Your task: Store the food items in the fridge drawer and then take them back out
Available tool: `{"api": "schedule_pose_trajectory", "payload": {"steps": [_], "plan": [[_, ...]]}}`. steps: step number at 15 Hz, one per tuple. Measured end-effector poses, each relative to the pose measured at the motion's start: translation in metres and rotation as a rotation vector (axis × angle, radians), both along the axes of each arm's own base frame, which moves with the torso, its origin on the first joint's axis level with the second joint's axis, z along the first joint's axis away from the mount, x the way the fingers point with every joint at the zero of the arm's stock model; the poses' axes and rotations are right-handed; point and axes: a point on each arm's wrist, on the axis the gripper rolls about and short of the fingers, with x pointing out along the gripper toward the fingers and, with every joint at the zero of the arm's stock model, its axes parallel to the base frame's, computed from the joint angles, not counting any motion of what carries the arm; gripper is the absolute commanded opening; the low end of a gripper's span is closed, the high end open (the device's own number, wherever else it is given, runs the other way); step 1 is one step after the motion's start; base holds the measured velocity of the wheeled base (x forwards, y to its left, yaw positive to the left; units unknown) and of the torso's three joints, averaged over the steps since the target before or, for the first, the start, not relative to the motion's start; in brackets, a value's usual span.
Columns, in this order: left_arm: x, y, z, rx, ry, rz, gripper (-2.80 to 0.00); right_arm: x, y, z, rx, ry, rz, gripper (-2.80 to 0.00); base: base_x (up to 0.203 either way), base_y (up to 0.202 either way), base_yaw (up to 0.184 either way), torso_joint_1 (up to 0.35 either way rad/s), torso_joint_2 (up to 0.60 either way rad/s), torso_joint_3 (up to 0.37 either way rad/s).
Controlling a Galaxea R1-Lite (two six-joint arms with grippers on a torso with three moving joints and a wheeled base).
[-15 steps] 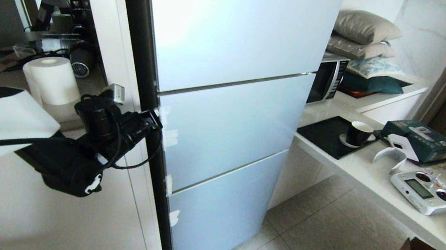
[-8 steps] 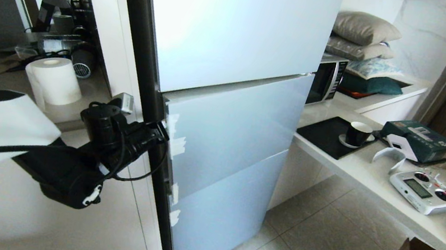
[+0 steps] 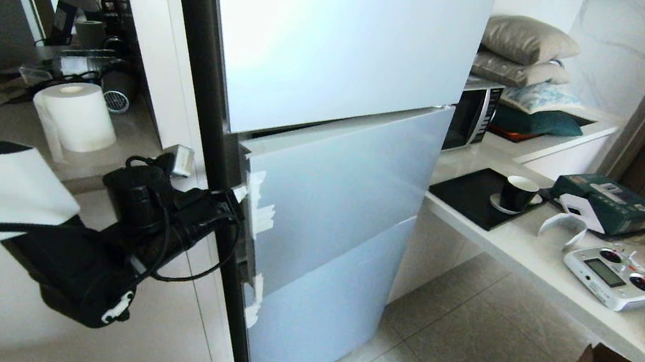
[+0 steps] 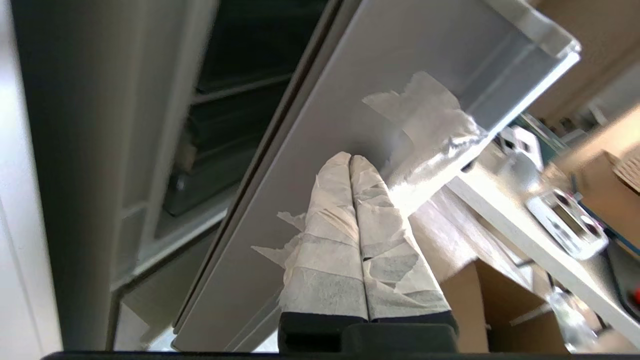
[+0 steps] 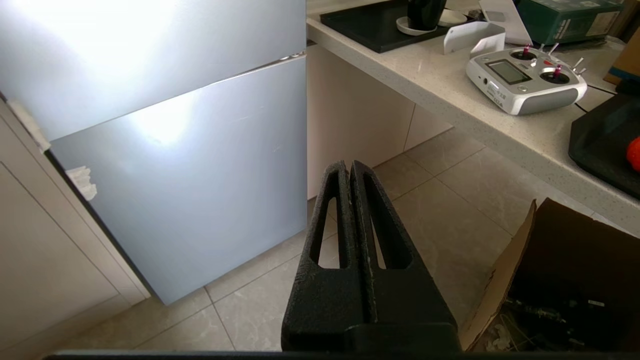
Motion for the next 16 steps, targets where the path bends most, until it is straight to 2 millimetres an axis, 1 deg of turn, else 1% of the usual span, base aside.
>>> {"api": "schedule_pose_trajectory", "payload": {"steps": [4, 10, 12, 16], "plan": [[-0.019, -0.007, -0.003, 0.002, -0.01, -0.094, -2.8, 0.0, 0.0, 0.0, 0.0, 0.0, 0.0, -2.8, 0.0, 0.0, 0.0, 0.0, 0.0, 0.0], [-0.033, -0.03, -0.006, 0.004, -0.003, -0.173, -2.8, 0.0, 0.0, 0.0, 0.0, 0.0, 0.0, -2.8, 0.0, 0.0, 0.0, 0.0, 0.0, 0.0], [-0.046, -0.038, -0.009, 0.009, 0.015, -0.214, -2.8, 0.0, 0.0, 0.0, 0.0, 0.0, 0.0, -2.8, 0.0, 0.0, 0.0, 0.0, 0.0, 0.0], [-0.081, -0.051, -0.016, 0.033, 0.066, -0.321, -2.8, 0.0, 0.0, 0.0, 0.0, 0.0, 0.0, -2.8, 0.0, 0.0, 0.0, 0.0, 0.0, 0.0]]}}
